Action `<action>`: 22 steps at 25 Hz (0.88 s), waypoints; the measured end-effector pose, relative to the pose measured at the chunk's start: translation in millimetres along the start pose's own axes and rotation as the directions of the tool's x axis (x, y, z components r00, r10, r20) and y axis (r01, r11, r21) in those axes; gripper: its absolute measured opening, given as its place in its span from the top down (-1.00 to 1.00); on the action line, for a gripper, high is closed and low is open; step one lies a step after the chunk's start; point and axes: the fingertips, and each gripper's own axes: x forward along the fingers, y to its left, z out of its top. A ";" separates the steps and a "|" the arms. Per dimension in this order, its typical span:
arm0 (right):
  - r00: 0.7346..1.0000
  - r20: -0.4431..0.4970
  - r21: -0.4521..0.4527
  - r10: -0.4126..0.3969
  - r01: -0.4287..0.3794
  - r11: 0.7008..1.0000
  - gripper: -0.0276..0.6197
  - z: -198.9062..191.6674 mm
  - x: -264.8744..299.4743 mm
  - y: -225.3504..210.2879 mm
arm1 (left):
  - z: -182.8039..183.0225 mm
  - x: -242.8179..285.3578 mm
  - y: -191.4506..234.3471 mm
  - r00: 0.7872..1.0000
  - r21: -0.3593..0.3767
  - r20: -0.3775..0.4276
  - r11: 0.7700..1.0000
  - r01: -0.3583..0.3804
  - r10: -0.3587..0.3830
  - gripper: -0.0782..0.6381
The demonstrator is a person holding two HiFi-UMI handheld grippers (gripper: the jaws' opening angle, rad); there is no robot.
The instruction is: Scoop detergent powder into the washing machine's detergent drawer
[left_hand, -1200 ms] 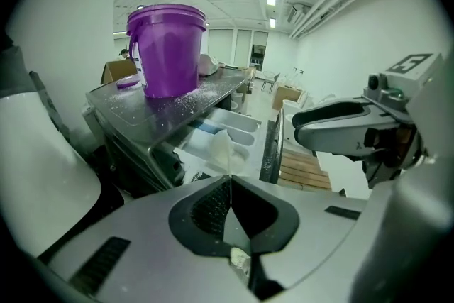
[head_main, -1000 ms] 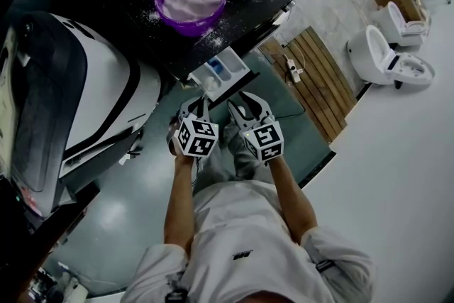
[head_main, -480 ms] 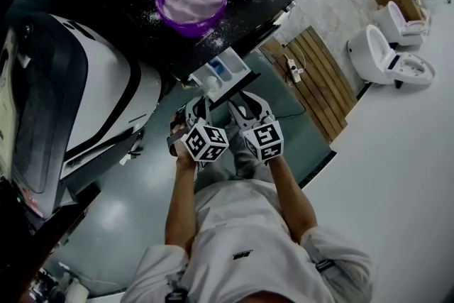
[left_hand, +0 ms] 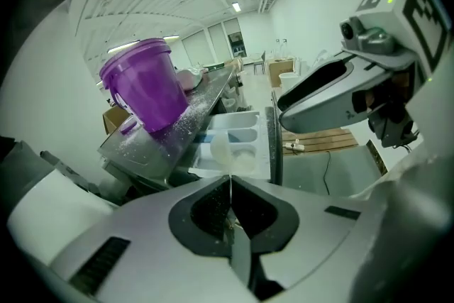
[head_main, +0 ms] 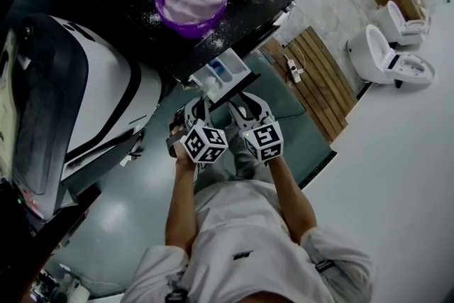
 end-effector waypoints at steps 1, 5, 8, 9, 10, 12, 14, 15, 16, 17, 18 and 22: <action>1.000 0.000 0.000 -0.001 0.001 1.000 0.44 0.4 -0.1 -0.1 | 1.8 -0.4 -0.1 1.000 -0.003 0.004 1.000 0.003 -0.003 0.74; 1.000 -0.003 -0.003 -0.002 0.002 1.000 0.44 0.1 0.5 0.9 | -7.9 9.2 -11.4 0.999 0.001 -0.018 0.999 0.037 -0.037 0.74; 1.000 0.001 -0.003 -0.003 0.003 1.000 0.44 2.0 1.1 0.2 | -10.5 7.5 -9.0 0.999 -0.004 -0.020 0.999 0.038 -0.038 0.74; 1.000 0.002 -0.003 -0.004 0.004 1.000 0.44 2.8 1.1 -0.5 | -8.5 5.4 -7.4 0.999 -0.003 -0.015 0.999 0.034 -0.034 0.74; 1.000 0.002 -0.003 -0.006 0.006 1.000 0.44 3.0 1.2 -0.9 | -6.3 3.5 -5.9 1.000 -0.004 -0.009 1.000 0.030 -0.030 0.74; 1.000 0.001 -0.002 -0.007 0.007 1.000 0.44 2.8 1.3 -1.3 | -3.3 1.4 -4.4 1.000 -0.007 0.000 1.000 0.026 -0.026 0.74; 1.000 0.003 -0.002 -0.008 0.008 1.000 0.44 3.2 1.8 -1.5 | -3.5 4.0 -7.7 0.999 -0.007 -0.001 0.999 0.039 -0.039 0.74; 1.000 0.003 -0.003 -0.008 0.008 1.000 0.44 3.3 2.3 -1.4 | -4.9 6.5 -10.6 0.999 -0.003 -0.005 0.999 0.051 -0.051 0.74; 1.000 0.003 -0.004 -0.008 0.008 1.000 0.44 3.4 2.8 -0.9 | -6.6 8.5 -12.8 0.998 0.001 -0.010 0.998 0.058 -0.058 0.74; 1.000 0.004 -0.005 -0.007 0.007 1.000 0.44 3.6 3.0 -0.3 | -8.0 9.2 -13.4 0.998 0.003 -0.013 0.998 0.062 -0.062 0.74; 1.000 0.005 -0.005 -0.006 0.006 1.000 0.44 4.2 3.3 0.1 | -8.3 8.8 -12.5 0.998 -0.003 -0.013 0.998 0.063 -0.063 0.74; 1.000 0.004 -0.006 -0.009 0.009 1.000 0.44 5.1 4.1 0.7 | -6.4 6.4 -9.2 0.998 -0.023 0.000 0.997 0.067 -0.067 0.74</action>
